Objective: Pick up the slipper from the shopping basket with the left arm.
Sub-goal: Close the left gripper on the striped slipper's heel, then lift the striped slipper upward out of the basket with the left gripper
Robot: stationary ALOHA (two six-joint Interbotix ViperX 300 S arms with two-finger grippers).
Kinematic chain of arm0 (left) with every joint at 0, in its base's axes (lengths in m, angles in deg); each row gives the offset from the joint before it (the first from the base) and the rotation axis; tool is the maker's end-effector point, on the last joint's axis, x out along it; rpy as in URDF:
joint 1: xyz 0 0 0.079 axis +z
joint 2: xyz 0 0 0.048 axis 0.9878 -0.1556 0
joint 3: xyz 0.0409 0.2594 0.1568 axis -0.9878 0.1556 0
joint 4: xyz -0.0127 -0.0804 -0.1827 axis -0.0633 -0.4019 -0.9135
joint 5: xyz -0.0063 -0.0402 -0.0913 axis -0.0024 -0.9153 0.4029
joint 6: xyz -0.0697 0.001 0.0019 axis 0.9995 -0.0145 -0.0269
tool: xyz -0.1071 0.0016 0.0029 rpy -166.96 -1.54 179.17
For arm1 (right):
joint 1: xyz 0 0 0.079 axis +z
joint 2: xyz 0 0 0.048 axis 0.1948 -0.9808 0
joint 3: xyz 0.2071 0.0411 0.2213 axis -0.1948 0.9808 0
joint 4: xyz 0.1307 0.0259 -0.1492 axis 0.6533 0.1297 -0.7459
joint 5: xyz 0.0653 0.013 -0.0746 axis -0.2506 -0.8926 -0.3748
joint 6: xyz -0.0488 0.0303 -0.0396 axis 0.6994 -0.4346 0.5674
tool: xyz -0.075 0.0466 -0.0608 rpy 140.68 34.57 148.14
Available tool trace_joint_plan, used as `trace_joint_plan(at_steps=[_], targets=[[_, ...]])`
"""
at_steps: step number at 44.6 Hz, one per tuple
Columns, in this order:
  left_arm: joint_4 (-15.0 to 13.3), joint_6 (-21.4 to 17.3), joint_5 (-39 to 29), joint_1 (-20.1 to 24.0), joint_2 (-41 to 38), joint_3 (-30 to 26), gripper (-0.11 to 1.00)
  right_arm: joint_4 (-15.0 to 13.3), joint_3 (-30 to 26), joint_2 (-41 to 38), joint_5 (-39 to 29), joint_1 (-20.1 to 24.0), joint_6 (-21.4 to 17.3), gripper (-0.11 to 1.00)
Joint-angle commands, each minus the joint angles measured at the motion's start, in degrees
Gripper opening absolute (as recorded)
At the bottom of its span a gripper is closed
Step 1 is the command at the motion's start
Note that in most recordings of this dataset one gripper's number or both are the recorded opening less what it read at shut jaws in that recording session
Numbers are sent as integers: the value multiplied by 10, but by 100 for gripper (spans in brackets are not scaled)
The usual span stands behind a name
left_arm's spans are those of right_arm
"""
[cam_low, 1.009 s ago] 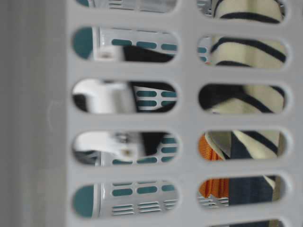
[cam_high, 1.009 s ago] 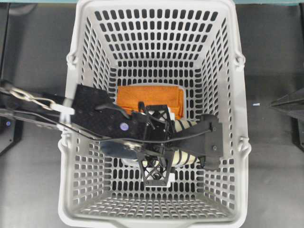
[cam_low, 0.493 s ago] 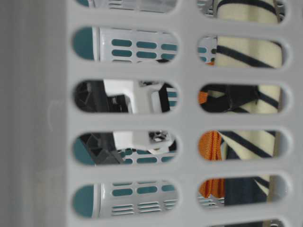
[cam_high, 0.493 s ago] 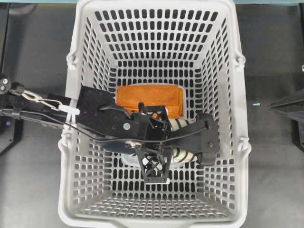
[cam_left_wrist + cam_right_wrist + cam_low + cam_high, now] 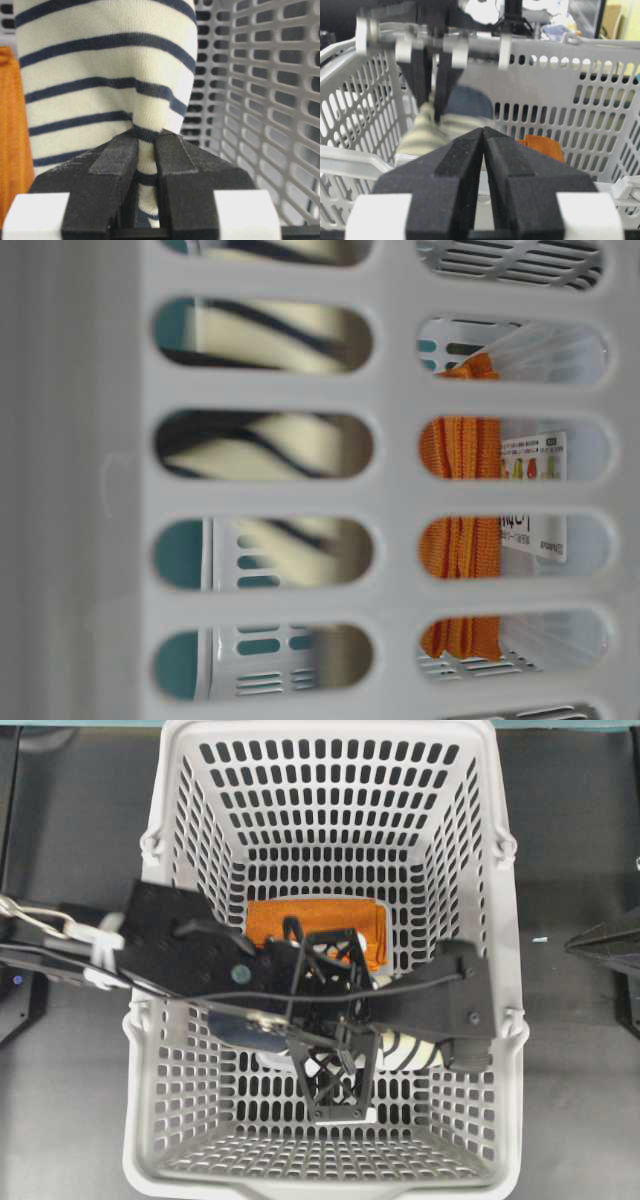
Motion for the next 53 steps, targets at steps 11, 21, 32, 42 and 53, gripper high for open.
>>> trace_joint_plan(at_steps=[11,21,32,42,53], targets=[[3,-5,-137,0,13,-176,6,4,-4,7,4,2,-1,0],[3,-5,-162,0,5,-188,6,4,-4,8,4,2,-1,0],[4,-5,-164,4,7,-187,6,13,-4,9,2,2,-1,0],[4,-6,-165,4,11,-187,6,14,-4,11,2,2,-1,0],[4,-6,-170,6,11,-187,6,14,-4,11,1,2,-1,0]])
